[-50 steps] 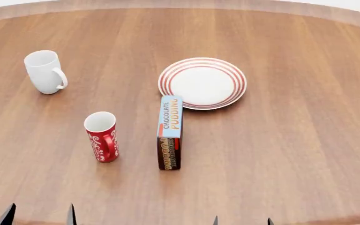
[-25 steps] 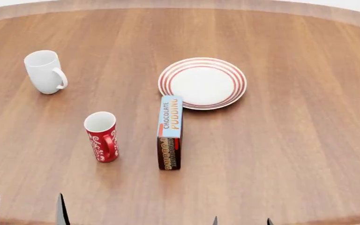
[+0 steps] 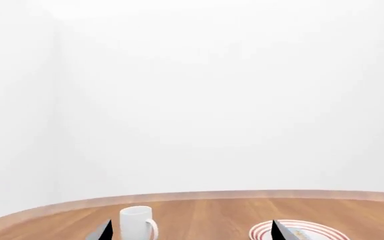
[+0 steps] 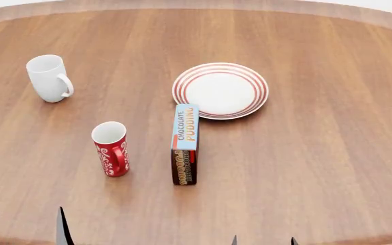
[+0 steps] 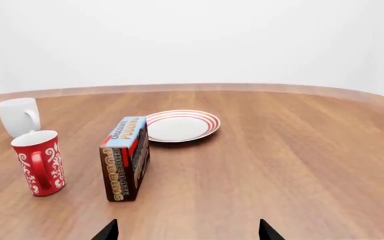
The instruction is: Pick up the red mug and put it on the plate
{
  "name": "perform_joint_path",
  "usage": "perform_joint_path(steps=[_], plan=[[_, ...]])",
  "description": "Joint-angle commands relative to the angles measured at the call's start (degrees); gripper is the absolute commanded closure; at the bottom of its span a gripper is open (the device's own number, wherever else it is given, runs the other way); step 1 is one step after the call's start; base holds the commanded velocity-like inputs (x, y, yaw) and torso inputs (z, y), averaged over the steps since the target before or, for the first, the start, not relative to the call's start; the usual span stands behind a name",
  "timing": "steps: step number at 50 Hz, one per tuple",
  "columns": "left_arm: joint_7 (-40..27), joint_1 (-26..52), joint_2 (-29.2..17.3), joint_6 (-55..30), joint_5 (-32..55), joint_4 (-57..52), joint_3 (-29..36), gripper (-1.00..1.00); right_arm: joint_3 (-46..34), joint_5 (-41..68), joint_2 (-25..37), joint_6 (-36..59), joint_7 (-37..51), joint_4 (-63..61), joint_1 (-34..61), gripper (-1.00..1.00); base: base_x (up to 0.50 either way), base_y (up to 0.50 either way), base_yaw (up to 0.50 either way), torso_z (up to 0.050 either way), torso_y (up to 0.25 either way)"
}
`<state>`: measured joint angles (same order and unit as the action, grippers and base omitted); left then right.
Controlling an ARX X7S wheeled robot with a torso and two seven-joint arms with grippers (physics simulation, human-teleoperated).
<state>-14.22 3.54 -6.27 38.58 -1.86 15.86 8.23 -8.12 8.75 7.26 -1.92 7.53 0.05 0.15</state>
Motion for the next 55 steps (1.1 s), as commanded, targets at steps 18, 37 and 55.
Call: perform_joint_path(steps=[18,37,55], plan=[[-1.5,0.4,-1.2,1.2,0.5,0.6,1.8,-1.00,-1.7,0.8,1.3,0.1,0.9,0.1,0.4,-1.00,0.00,0.08,0.00,0.000,0.000],[-2.2,0.5,-1.8,1.4,1.1,0.7,2.7,-1.00,-2.5,1.3,1.9,0.2,1.8,-0.3,0.3,-1.00,0.00,0.16,0.00,0.000,0.000],[-2.8,0.6,-2.3,1.5,1.6,0.7,3.6,-1.00,-3.1,1.9,2.4,-0.2,2.2,0.2,0.6,-1.00,0.00,0.16,0.00,0.000,0.000]])
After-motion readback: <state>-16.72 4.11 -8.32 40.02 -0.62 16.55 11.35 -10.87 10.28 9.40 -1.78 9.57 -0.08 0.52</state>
